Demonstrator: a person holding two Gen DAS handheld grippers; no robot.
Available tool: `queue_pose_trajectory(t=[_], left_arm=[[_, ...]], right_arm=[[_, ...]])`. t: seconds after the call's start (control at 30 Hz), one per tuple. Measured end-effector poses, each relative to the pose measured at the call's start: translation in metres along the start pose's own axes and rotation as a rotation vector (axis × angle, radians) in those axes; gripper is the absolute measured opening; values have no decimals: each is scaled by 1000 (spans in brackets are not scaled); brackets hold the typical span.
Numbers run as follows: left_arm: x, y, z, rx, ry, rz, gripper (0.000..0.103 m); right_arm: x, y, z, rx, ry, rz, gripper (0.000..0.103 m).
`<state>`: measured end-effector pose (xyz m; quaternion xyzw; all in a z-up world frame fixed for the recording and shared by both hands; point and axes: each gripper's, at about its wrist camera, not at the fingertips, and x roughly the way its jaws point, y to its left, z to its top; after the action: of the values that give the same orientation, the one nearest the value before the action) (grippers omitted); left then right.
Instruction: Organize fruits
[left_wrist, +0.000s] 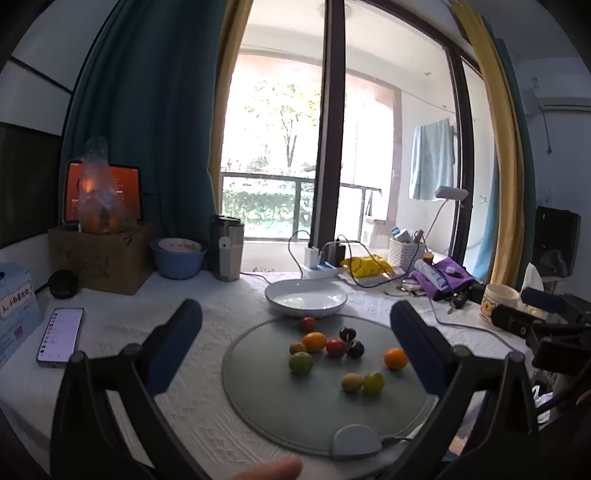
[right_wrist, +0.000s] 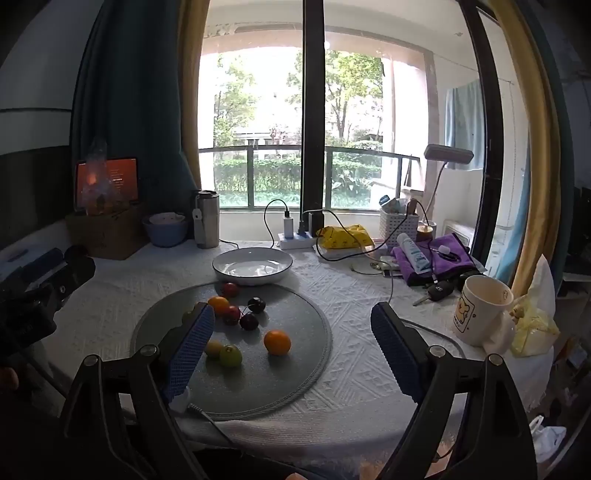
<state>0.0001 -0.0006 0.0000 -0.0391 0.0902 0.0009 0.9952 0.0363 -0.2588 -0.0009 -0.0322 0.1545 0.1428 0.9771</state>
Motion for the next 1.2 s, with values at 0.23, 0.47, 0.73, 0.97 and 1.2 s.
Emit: queue_pose_trajectory(t=[0.23,0.47,0.73,0.97,1.2], left_arm=[[3,-1,-1,-21,22,-13,103],[0,2,-3,-36,13,-25,103],[-4,4,-2,-33,7,-35,102],[-4,4,0,-32,6,-41,102],[-4,4,-1,-33,10,-35,102]], right_arm=[[3,5,-1,0,30,14,89],[4,7,0,8,18,18,89],[4,4,-2,9,4,27,89],[3,4,-1,15,1,37,89],[4,5,-1,19,4,37,89]])
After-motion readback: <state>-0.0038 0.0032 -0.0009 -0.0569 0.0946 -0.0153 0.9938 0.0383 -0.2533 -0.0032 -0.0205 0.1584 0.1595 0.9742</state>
